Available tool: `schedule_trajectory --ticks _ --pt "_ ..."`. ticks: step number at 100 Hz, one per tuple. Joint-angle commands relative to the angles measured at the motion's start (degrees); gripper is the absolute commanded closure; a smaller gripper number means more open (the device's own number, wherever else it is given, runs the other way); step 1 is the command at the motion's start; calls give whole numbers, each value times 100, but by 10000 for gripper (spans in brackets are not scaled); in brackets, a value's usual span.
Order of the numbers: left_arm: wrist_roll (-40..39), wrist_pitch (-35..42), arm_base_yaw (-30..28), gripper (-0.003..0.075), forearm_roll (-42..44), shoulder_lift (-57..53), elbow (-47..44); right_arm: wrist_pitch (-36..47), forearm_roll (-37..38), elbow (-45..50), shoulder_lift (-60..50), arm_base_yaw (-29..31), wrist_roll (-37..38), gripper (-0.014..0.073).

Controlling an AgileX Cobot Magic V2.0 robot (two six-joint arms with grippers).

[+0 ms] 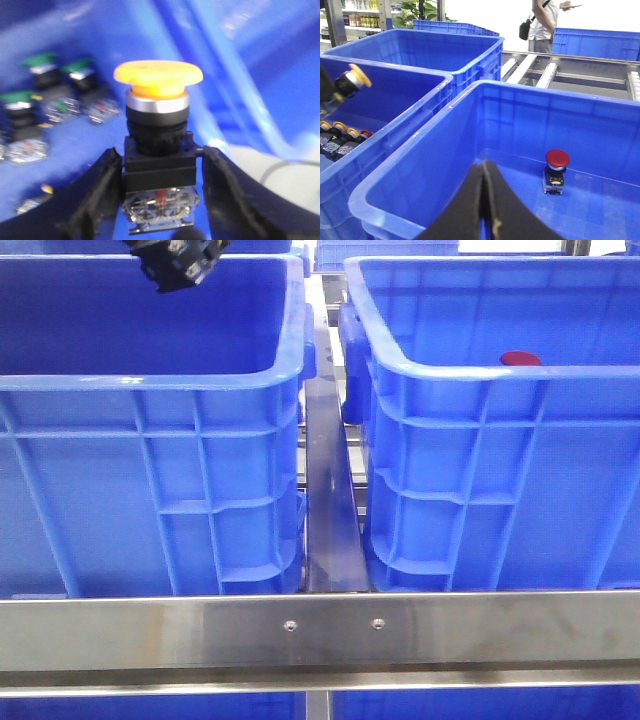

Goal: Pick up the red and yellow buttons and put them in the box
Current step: 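Lift the yellow button and carry it toward the gap between bins, then bring the right gripper to the yellow button cap and close on it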

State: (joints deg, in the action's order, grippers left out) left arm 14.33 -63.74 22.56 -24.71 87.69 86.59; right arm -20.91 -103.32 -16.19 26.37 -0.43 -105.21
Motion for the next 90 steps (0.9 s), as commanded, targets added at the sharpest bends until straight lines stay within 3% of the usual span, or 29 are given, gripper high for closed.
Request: schedule_trajectory --ticks 1,35,45,62,67,72,90 --pt "29 193 244 521 -296 -395 -22 -238 -457 -139 6 19 -34 662" --pt "29 282 1168 521 -448 -553 -474 -252 -457 -139 6 19 -34 640" --pt "29 322 1424 521 -451 -553 -485 -264 -457 -139 6 19 -34 515" --pt "29 331 1655 521 -451 -553 -485 -318 -457 -139 6 19 8 94" --pt "29 331 1680 521 -451 -553 -485 -318 -457 -151 6 19 110 15" --pt "29 331 1680 521 -451 -553 -485 -318 -457 -162 6 19 318 -20" --pt "29 319 1680 521 -451 -553 -485 -494 -443 -488 152 19 1703 -19"
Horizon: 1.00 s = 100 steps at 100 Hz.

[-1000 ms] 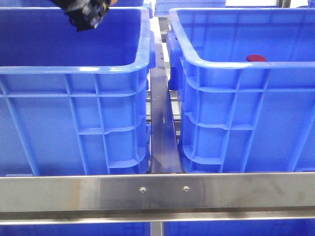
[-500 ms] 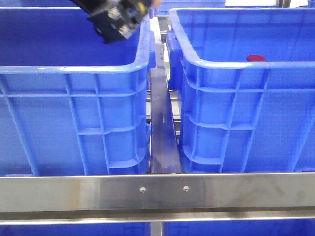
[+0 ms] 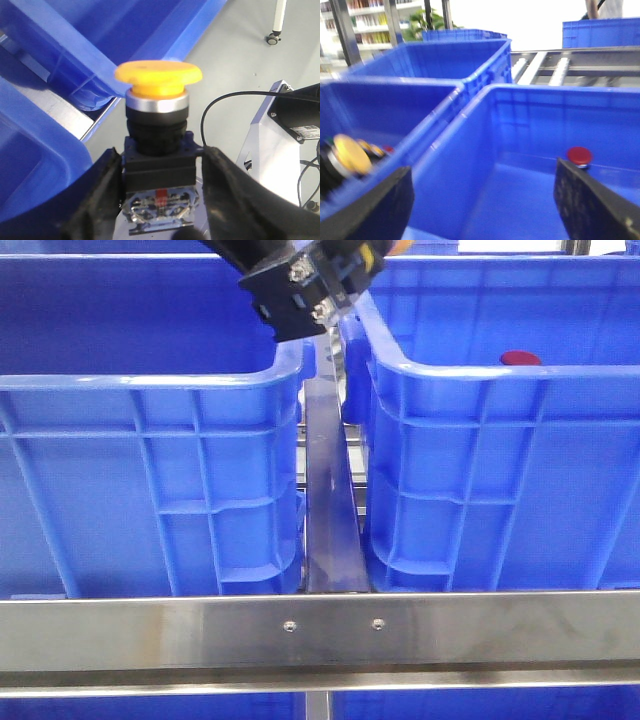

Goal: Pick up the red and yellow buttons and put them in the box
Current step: 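Bring the right gripper to the yellow button cap and close on it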

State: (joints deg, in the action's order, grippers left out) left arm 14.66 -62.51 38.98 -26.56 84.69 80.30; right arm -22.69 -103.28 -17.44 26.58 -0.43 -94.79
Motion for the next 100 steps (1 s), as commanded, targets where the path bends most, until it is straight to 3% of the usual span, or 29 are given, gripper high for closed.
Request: schedule_trajectory --ticks 1,22,37,50,61,83,100 --pt "-4 196 38 521 -266 -253 143 -340 -435 -402 149 19 728 -19" --pt "-4 173 38 521 -266 -253 143 -1694 382 -1094 1202 19 3128 -19" --pt "-4 173 38 521 -266 -253 143 -2759 1008 -1624 2224 19 4006 -19" --pt "-4 173 38 521 -266 -253 143 -3800 1076 -2083 3085 19 4198 -19" --pt "-4 173 38 521 -266 -253 143 -4213 1085 -2413 3604 19 4364 -19" --pt "-4 173 38 521 -266 -253 143 -4199 1092 -2661 4183 -170 4475 -19" --pt "-4 173 38 521 -266 -253 143 -3640 1049 -2661 4281 -553 4469 -19"
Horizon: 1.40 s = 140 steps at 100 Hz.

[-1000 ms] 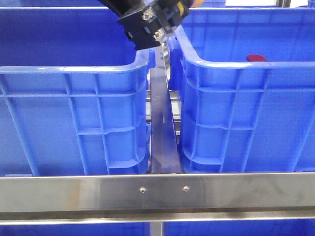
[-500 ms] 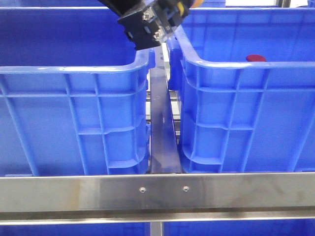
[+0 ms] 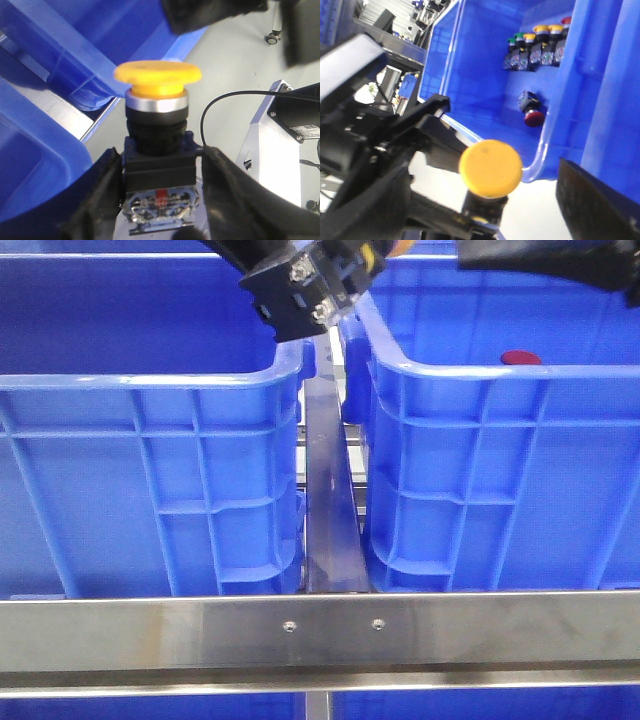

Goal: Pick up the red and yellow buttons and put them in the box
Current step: 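Bring the right gripper to the yellow button cap and close on it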

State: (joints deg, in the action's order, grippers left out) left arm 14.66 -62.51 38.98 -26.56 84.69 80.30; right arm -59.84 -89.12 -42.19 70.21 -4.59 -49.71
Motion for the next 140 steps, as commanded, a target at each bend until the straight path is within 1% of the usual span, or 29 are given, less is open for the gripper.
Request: schedule_trajectory --ticks 1,27,55,75,97,118,123,125,127,130,136,137,140 --pt "-4 173 38 521 -266 -253 143 122 -380 -186 -82 -153 -39 -19" --pt "-4 173 38 521 -266 -253 143 611 -603 -186 -82 -671 -142 -19" --pt "-4 173 38 521 -288 -253 143 862 -684 -186 -82 -717 -142 -19" --pt "-4 173 38 521 -288 -253 143 801 -678 -186 -82 -729 -142 -19" --pt "-4 173 38 521 -301 -253 143 876 -673 -186 -82 -1038 -142 -19" --pt "-4 173 38 521 -301 -253 143 954 -635 -186 -82 -1055 -142 -16" --pt "-4 173 38 521 -301 -253 143 954 -622 -186 -82 -1055 -142 9" --pt "-4 173 38 521 -301 -253 143 954 -622 -186 -82 -1055 -142 32" --pt "-4 173 38 521 -301 -253 143 954 -622 -186 -82 -1055 -142 69" --pt "-4 173 38 521 -301 -253 143 954 -622 -186 -82 -1055 -142 104" --pt "-4 173 38 519 -301 -253 143 954 -622 -186 -82 -1055 -142 228" --pt "-4 173 38 519 -301 -253 143 954 -622 -186 -82 -1055 -142 228" --pt "-4 173 38 519 -301 -253 143 954 -622 -186 -82 -1055 -142 283"
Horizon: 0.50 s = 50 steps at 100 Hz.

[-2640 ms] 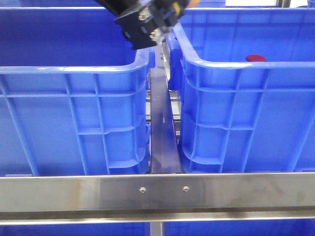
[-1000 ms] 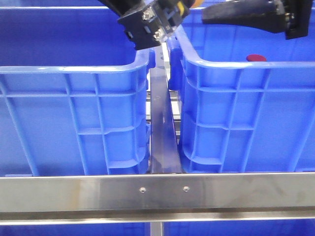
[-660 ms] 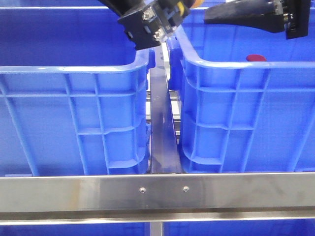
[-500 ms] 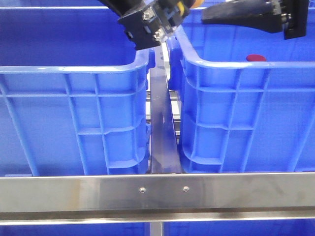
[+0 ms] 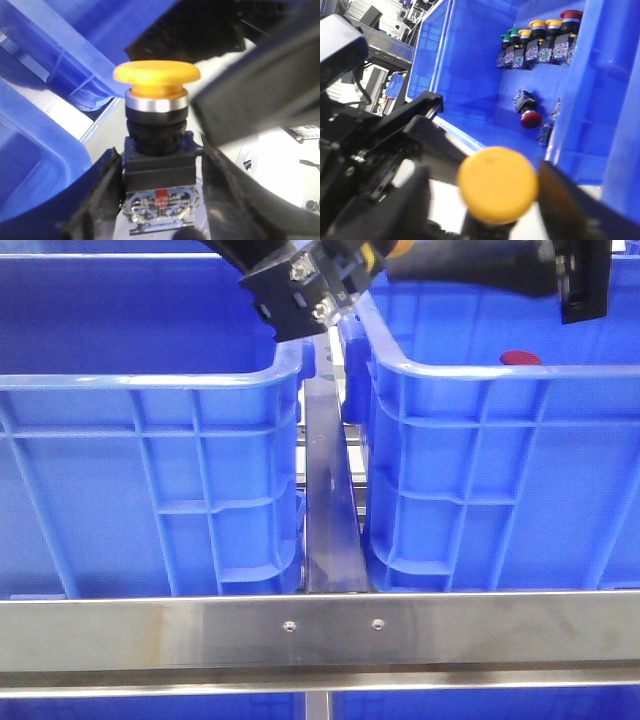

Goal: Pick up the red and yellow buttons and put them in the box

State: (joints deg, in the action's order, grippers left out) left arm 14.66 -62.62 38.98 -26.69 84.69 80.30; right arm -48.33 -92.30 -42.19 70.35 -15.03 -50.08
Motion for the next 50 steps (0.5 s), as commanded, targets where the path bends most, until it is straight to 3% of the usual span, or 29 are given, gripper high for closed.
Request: schedule_trajectory --ticks 1,7,14,36,50 --pt "-4 184 38 518 -288 -253 143 -197 -304 -186 -96 -11 -105 293" --pt "-4 184 38 507 -288 -253 143 -191 -304 -186 -96 -11 -105 356" --pt "-4 184 38 462 -288 -253 143 -184 -304 -186 -96 -11 -105 368" --pt "-4 33 38 175 -288 -253 143 -184 -304 -186 -96 -11 -105 368" --pt "-4 33 38 155 -288 -253 143 -111 -371 -186 -96 1 -105 368"
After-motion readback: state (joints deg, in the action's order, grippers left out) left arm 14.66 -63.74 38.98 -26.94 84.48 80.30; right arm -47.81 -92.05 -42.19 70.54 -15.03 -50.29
